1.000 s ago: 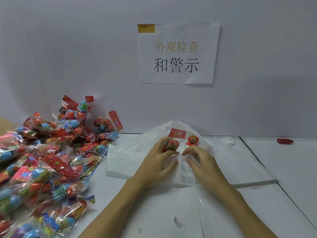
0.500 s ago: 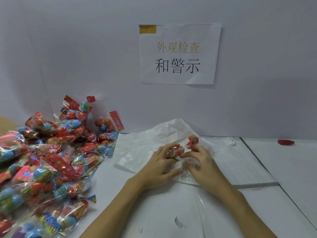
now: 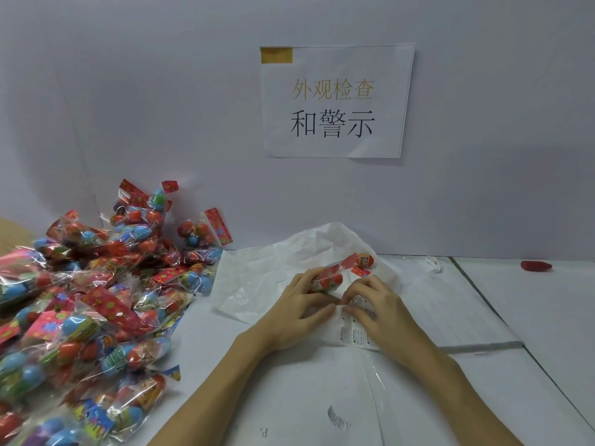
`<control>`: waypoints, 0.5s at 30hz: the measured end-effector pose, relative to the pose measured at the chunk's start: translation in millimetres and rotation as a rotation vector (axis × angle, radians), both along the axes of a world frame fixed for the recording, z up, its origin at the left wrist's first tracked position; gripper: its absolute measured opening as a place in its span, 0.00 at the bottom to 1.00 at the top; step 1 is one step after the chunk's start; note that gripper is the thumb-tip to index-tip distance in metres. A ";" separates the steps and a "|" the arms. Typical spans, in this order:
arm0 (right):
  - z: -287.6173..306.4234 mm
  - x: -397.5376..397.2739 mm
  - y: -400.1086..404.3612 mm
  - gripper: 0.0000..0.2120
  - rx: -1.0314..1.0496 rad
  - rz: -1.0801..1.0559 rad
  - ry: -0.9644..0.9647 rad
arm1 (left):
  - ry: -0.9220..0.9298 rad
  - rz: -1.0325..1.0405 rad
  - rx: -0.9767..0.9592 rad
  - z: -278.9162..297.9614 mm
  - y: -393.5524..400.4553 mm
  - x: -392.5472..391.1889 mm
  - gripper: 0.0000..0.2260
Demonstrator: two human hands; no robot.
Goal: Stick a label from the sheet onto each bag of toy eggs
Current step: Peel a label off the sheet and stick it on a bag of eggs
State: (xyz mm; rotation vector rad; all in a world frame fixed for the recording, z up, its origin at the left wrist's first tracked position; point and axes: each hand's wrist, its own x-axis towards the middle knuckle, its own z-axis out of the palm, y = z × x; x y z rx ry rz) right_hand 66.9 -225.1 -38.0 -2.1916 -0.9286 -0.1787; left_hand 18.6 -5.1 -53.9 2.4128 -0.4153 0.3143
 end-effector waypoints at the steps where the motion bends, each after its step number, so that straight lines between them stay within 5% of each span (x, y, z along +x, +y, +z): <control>1: 0.7 0.8 -0.9 0.04 0.009 0.002 -0.030 | -0.007 0.006 0.003 0.3 0.5 0.4 0.13; 15: 7.3 5.4 -13.6 0.13 -0.066 0.012 -0.015 | -0.084 -0.002 0.088 4.5 -2.1 -0.5 0.11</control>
